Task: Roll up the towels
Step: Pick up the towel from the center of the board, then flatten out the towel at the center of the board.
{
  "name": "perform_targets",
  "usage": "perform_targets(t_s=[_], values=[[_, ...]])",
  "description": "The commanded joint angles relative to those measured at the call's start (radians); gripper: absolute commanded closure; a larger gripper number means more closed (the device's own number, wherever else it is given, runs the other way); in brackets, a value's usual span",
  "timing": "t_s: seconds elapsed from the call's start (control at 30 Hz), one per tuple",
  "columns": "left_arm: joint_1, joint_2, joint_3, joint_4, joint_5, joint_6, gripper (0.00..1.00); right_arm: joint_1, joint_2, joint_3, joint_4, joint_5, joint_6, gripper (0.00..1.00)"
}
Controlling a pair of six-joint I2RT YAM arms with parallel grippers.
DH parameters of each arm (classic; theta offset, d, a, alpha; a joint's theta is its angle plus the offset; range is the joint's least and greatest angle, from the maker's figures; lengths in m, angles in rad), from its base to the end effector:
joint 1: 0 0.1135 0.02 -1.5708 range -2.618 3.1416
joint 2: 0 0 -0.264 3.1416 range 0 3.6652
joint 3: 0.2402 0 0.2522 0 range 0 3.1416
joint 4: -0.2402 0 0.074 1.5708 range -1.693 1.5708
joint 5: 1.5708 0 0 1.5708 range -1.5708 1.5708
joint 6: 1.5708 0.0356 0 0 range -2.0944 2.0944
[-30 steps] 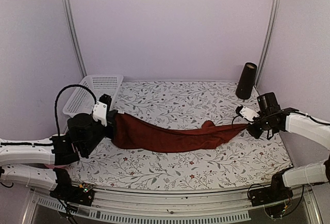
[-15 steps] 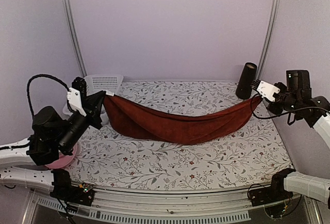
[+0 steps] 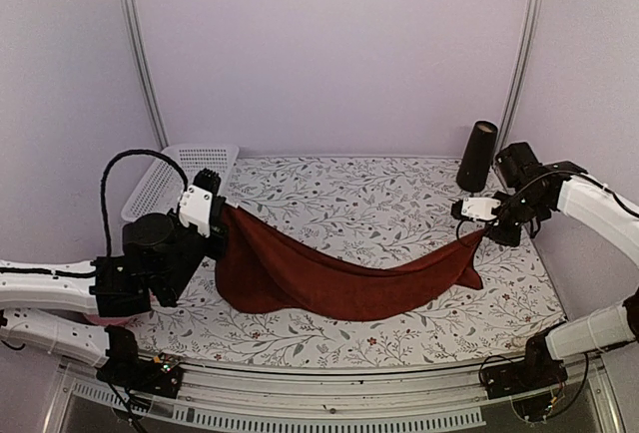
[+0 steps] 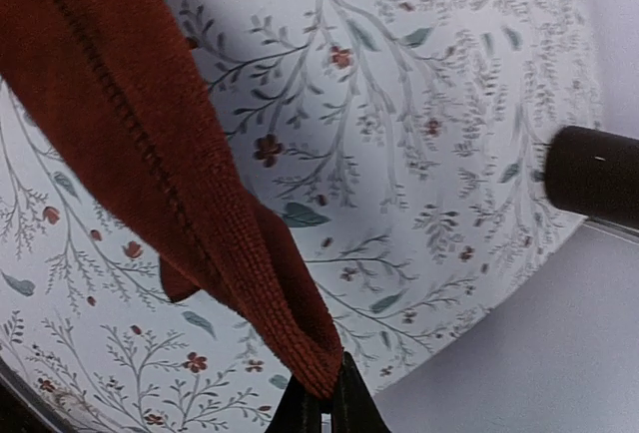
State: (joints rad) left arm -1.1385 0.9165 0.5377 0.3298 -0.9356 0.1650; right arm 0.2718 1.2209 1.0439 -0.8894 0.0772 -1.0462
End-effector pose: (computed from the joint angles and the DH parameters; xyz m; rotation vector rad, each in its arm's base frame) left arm 0.1115 -0.1733 0.2835 0.3232 1.5669 0.0017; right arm 0.2263 0.0602 0.2816 -1.6204 2.1358 -0.3567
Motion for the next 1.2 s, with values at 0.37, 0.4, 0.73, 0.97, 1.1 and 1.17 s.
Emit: perform_targets(t_s=[0.37, 0.4, 0.73, 0.97, 1.1, 1.17], values=[[0.062, 0.145, -0.116, 0.113, -0.093, -0.022, 1.0, 0.218, 0.408, -0.045, 0.07, -0.049, 0.172, 0.87], [0.066, 0.145, -0.126, 0.118, -0.091, -0.023, 1.0, 0.218, 0.392, -0.047, 0.099, -0.041, 0.174, 0.83], [0.107, 0.13, -0.161, 0.143, -0.036, -0.039, 1.0, 0.218, 0.027, -0.198, 0.37, -0.078, 0.085, 0.46], [0.112, 0.107, -0.175, 0.143, -0.01, -0.049, 1.0, 0.212, 0.044, -0.23, 0.386, -0.124, 0.026, 0.26], [0.116, 0.098, -0.182, 0.147, 0.007, -0.053, 1.0, 0.167, 0.123, -0.13, 0.326, -0.237, -0.003, 0.2], [0.117, 0.099, -0.184, 0.147, 0.015, -0.055, 1.0, 0.146, 0.181, -0.08, 0.295, -0.264, -0.002, 0.2]])
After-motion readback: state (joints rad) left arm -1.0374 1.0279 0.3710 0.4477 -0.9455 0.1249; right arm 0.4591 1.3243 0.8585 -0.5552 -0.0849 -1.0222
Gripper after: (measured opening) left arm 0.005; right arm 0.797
